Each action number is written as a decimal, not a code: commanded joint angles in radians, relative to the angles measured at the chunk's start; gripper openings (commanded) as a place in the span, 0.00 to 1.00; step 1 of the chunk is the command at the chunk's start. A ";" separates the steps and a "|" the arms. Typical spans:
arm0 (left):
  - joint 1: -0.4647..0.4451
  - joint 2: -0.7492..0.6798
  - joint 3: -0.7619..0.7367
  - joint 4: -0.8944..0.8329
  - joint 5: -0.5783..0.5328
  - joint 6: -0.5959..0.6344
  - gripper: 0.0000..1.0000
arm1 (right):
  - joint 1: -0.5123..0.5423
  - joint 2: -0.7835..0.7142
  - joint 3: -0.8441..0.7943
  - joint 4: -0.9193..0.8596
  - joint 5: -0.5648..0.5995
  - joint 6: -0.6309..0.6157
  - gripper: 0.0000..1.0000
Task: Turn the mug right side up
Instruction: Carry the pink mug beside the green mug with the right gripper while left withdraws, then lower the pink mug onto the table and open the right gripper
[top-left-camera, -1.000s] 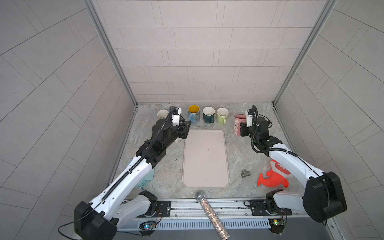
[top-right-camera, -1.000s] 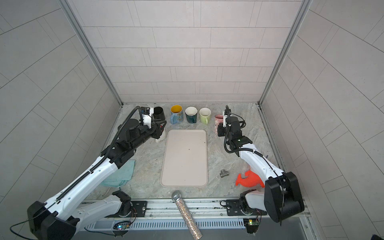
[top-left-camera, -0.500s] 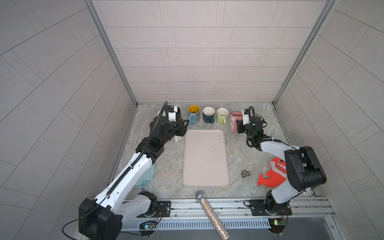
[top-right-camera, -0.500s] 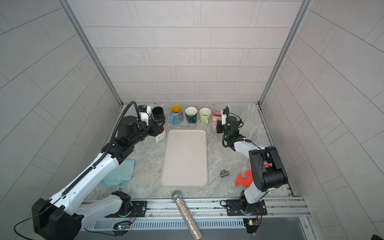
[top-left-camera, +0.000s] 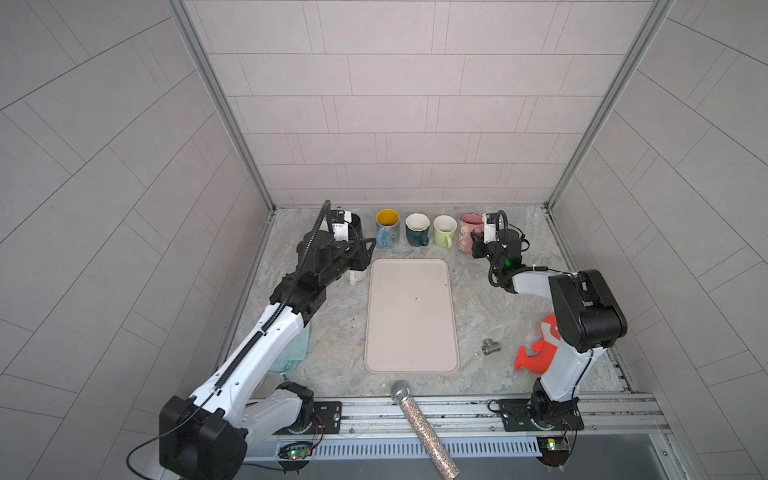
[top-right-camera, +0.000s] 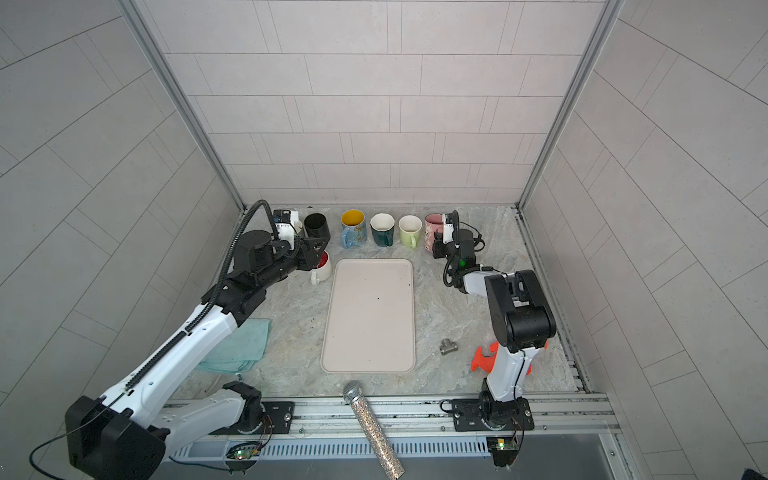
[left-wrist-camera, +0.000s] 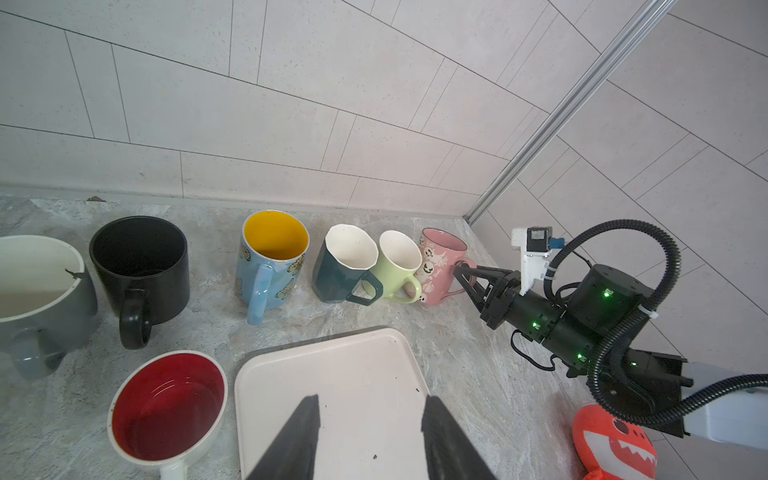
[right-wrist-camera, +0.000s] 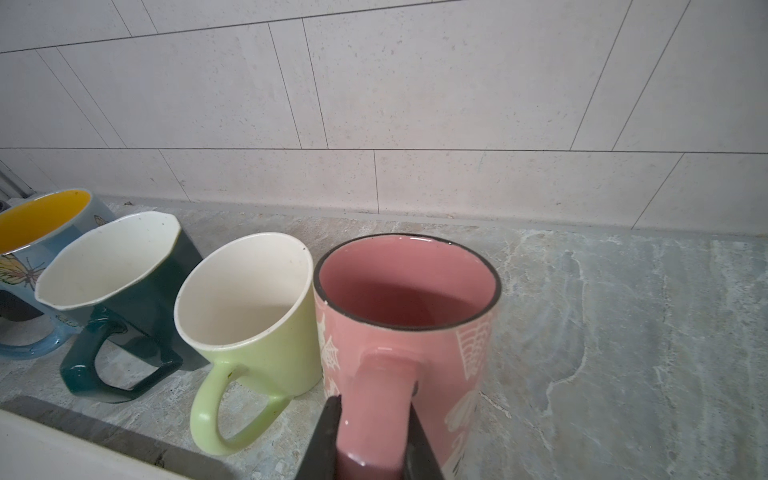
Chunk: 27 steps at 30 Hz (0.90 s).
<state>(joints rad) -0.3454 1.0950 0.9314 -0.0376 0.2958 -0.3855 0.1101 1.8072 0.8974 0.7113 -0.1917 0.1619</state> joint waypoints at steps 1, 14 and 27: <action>0.010 0.006 0.026 0.025 0.012 -0.006 0.47 | -0.004 0.004 0.029 0.139 -0.008 -0.003 0.00; 0.017 0.021 0.006 0.057 0.050 -0.023 0.49 | -0.003 -0.028 -0.026 0.106 0.028 -0.054 0.10; 0.017 -0.005 -0.003 0.040 0.053 -0.005 0.52 | -0.003 -0.052 -0.060 0.088 0.053 -0.044 0.33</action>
<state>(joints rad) -0.3336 1.1172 0.9310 -0.0132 0.3401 -0.4023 0.1101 1.8011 0.8505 0.7750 -0.1566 0.1307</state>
